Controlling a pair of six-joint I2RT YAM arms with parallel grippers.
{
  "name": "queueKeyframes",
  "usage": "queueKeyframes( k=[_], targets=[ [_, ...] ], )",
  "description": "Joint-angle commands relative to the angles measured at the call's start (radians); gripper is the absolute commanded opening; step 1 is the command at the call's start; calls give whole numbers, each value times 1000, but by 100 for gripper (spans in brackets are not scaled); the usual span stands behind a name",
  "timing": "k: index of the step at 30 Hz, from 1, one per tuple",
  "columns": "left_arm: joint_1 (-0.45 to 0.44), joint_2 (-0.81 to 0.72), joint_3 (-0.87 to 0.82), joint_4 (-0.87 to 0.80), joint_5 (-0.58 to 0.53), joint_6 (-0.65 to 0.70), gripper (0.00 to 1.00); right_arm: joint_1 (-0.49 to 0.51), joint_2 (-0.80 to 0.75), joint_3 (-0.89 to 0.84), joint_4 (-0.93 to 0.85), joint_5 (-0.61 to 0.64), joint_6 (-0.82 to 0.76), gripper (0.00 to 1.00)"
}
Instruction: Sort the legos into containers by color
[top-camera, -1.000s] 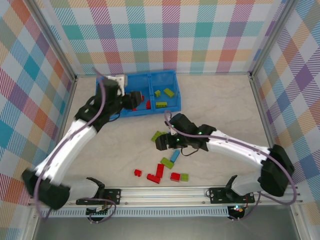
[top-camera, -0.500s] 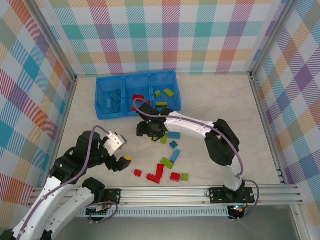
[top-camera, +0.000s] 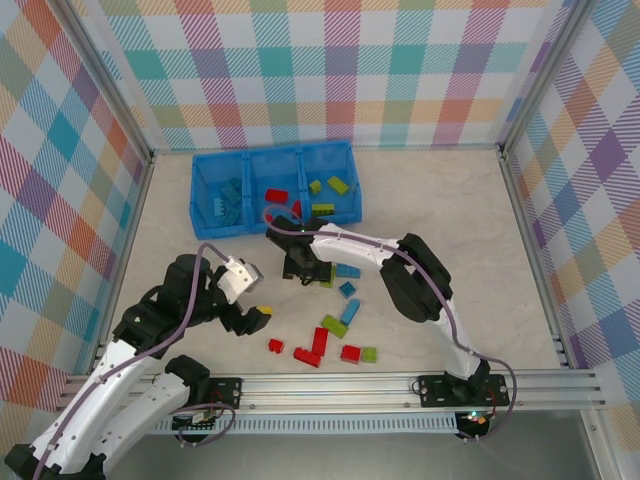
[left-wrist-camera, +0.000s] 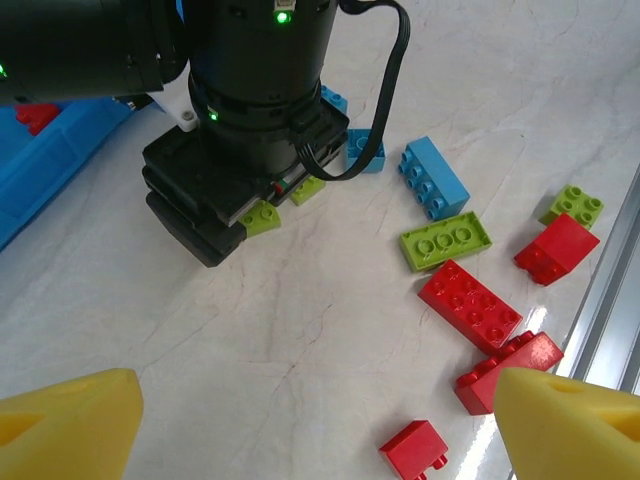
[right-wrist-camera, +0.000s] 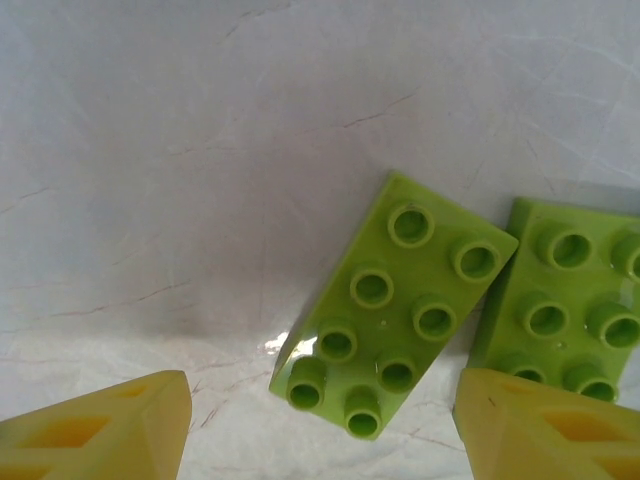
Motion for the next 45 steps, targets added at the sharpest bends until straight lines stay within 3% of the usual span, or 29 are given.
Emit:
queueKeyframes(
  k=[1, 8, 12, 14, 16, 24, 30, 36, 41, 45],
  targets=[
    [-6, -21, -20, 41, 12, 7, 91, 6, 35, 39, -34, 27, 41, 70],
    [-6, -32, -30, 51, -2, 2, 92, 6, 128, 134, -122, 117, 36, 65],
    [-6, -26, -32, 55, 2, 1, 93, 4, 187, 191, -190, 189, -2, 51],
    [-6, -28, -35, 57, 10, 3, 95, 4, 197, 188, -188, 184, -35, 39],
    [-6, -33, -38, 60, 32, 14, 99, 4, 181, 154, -159, 162, -53, 34],
    [-24, -46, -67, 87, 209, 49, 100, -45, -124, -255, 233, 14, -141, 28],
    [-107, 43, -66, 102, 363, 45, 100, -127, -462, -544, 525, 20, -265, 27],
    [-218, 115, -6, 77, 282, 17, 100, -272, -469, -467, 535, 63, -424, 27],
    [-268, 75, 1, 115, 103, -103, 100, -334, -305, -272, 526, 64, -547, 31],
    [-282, 64, -4, 130, 26, -193, 100, -346, -179, -118, 513, 59, -563, 35]
  ],
)
